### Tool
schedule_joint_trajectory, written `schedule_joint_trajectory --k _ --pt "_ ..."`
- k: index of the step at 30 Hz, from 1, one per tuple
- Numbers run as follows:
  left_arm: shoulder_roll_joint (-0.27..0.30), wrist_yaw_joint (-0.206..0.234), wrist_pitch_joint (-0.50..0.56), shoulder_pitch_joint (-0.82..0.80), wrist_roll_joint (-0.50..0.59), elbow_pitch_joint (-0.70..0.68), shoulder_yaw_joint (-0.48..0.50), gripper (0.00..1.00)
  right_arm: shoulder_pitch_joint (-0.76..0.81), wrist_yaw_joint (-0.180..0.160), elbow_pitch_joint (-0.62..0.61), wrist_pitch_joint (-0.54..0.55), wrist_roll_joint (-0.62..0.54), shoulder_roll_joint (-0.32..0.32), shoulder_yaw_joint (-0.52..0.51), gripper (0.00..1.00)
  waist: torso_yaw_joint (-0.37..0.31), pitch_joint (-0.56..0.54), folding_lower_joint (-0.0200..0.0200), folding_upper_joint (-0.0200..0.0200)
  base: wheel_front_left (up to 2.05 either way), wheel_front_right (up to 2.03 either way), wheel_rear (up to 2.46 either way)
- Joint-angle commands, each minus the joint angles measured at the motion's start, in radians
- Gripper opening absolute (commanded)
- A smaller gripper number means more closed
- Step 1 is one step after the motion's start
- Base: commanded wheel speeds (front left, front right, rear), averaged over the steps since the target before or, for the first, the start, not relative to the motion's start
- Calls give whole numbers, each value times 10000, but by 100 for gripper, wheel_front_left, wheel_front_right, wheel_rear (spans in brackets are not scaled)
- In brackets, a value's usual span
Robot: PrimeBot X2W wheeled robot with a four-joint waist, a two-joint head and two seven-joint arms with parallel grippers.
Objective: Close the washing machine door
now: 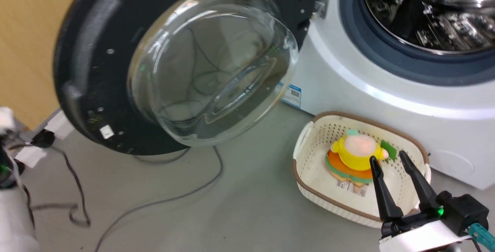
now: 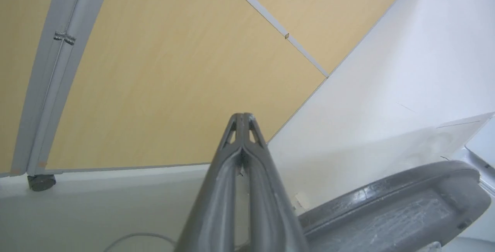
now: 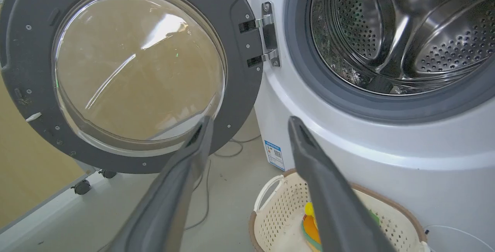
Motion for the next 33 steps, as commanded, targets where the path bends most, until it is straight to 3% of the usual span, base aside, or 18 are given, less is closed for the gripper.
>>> schedule_joint_trajectory --k 1,8,14,22,24,33 --pt "148 -80 482 -565 -635 618 301 0 -210 8 -75 41 -63 -99 4 100 -216 222 -1 0 0 0 0" --pt "445 24 2713 -1757 -2607 2669 1017 0 -402 8 -195 146 -58 -192 59 100 -516 506 -1 0 0 0 0" --pt "429 83 4390 -1982 -4056 3513 1640 0 -406 8 -143 151 -79 -169 100 100 -681 491 -1 0 0 0 0" --pt "256 -116 5527 -1758 -4875 3607 1868 0 -289 8 41 98 -59 -76 47 100 -725 132 -1 0 0 0 0" --pt "37 -187 6259 -1338 -5175 3374 1820 0 -155 8 256 37 -48 89 93 100 -774 -327 -1 0 0 0 0" --pt "-798 -31 7751 -106 -5400 1946 1263 0 277 8 482 -42 21 398 -125 100 -922 -1118 -1 0 0 0 0"
